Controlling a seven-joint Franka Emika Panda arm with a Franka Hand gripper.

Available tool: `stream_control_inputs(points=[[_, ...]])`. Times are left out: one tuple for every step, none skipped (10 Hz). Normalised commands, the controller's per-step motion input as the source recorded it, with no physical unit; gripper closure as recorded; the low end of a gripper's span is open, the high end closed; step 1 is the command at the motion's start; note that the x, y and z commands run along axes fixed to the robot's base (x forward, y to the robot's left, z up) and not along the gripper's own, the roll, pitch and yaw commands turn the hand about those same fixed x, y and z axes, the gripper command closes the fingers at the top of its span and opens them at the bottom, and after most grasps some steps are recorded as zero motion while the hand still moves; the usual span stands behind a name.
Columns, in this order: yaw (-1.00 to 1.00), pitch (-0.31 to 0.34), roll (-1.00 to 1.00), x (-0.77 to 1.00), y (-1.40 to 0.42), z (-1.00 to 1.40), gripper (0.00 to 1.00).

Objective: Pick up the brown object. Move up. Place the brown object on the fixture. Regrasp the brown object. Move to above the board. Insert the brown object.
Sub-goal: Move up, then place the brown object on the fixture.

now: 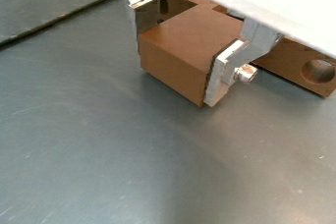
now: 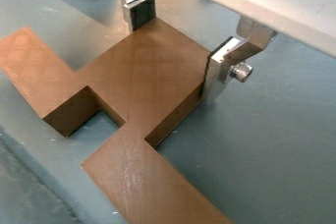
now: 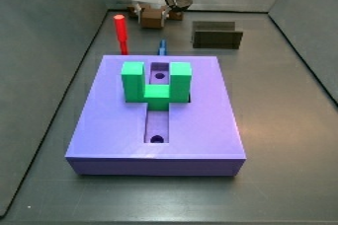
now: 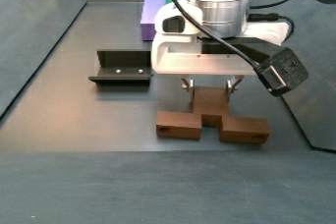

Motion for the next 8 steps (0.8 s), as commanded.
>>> stream_control_inputs(points=[[0.02, 0.04, -0.02, -0.03, -0.06, 0.81, 1.0], [0.02, 0.067, -0.01, -0.07, -0.05, 0.7, 1.0], [0.0, 0.042, 0.05, -0.03, -0.02, 0.32, 1.0], [0.0, 0.031, 0.0, 0.02, 0.0, 0.0, 1.0], [0.0, 0.011, 0.0, 0.03, 0.0, 0.0, 1.0], [0.0, -0.014, -0.01, 0.0, 0.0, 0.0, 1.0], [0.0, -0.006, 0.0, 0.0, 0.0, 0.0, 1.0], [0.0, -0.009, 0.0, -0.05, 0.0, 0.0, 1.0]])
